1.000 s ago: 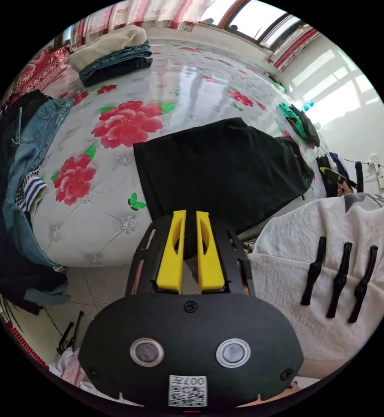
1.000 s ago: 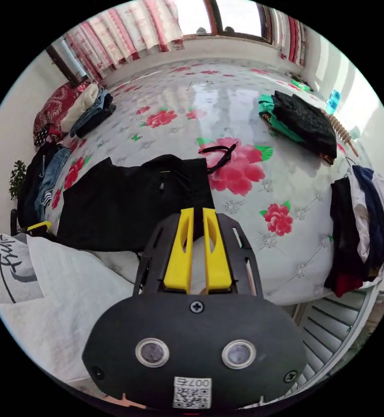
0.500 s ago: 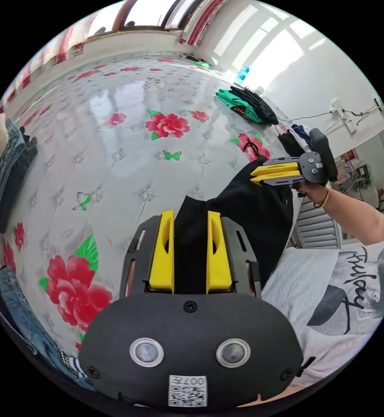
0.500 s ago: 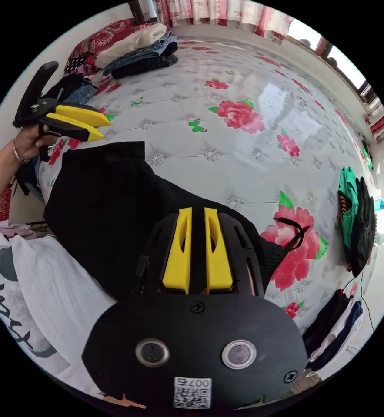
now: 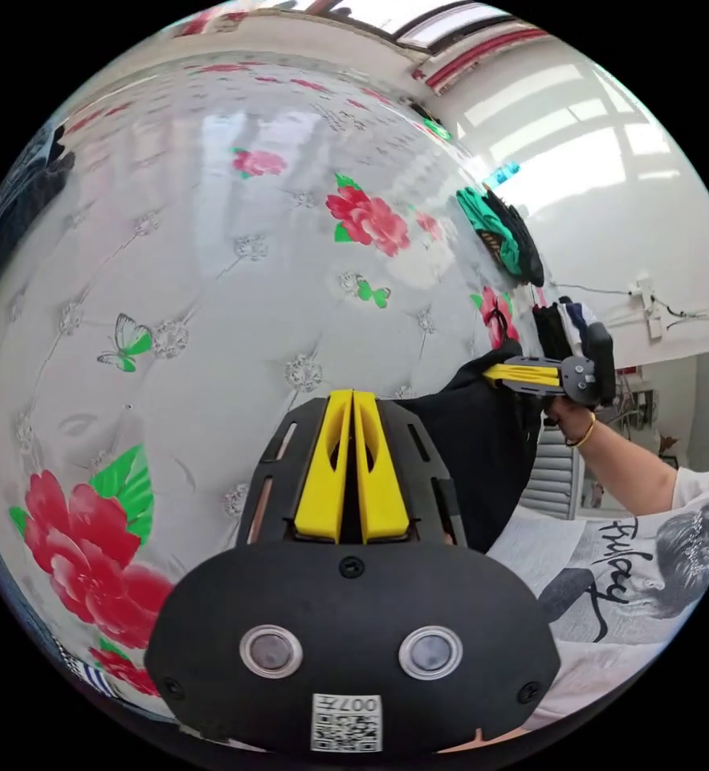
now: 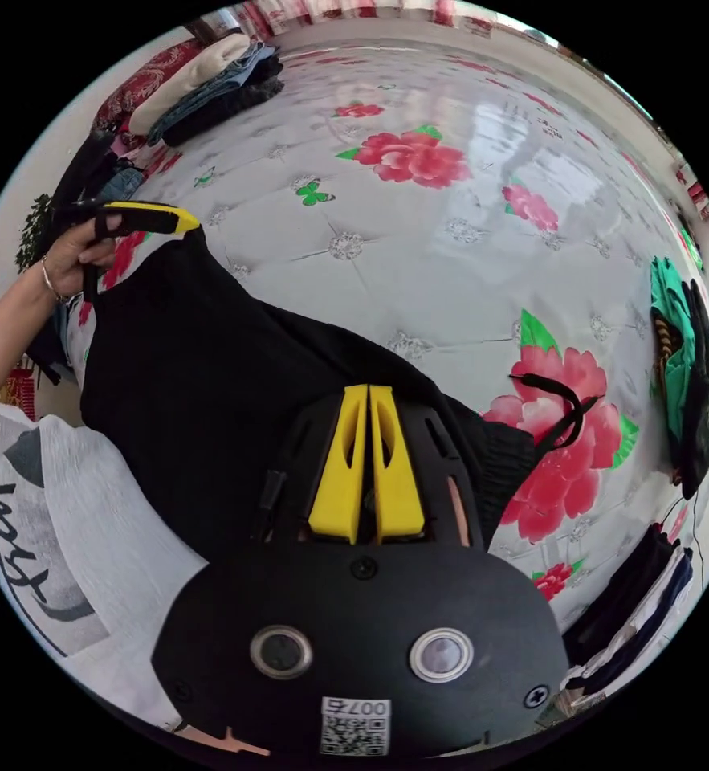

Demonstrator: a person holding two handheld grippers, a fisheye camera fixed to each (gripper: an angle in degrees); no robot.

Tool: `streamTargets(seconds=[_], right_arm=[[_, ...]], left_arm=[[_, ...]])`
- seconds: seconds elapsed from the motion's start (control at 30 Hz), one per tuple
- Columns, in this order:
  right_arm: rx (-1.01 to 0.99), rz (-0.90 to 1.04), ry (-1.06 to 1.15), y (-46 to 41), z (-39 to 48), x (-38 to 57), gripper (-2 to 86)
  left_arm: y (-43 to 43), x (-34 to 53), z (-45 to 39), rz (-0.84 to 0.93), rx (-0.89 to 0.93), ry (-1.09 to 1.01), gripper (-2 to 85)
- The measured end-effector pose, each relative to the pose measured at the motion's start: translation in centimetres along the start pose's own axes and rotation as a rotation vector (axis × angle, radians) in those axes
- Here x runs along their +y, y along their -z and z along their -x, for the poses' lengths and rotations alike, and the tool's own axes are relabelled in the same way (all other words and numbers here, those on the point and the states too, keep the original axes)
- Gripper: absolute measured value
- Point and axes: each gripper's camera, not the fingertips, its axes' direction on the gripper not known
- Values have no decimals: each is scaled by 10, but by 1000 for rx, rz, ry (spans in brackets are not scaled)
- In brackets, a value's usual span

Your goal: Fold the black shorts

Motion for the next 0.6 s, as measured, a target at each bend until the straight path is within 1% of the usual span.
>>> streamTargets(seconds=[0.07,0.1,0.17,0.27,0.4,0.5,0.6], right_arm=[[3,6,-4,-1,-8,-3,-2],[12,4,-1,0,-10,-2,-2],[45,-39,5,9,-12,4,-2],[40,-92,13,23,-14,21,-2],[-7,-124,67,31,-3,47,-2],[-38,-66,201,17,28,67,-2],[42,37,332,-18,61,88,-3]], left_arm=[[9,0,1,-46,-47,20,8],[18,1,0,-78,-72,23,29],[33,8,-1,-118,-89,40,46],[58,43,-7,-171,-123,56,56],[71,128,-17,-142,-259,122,60],[75,203,-25,-127,-349,263,63],[78,274,-42,-146,-398,409,64]])
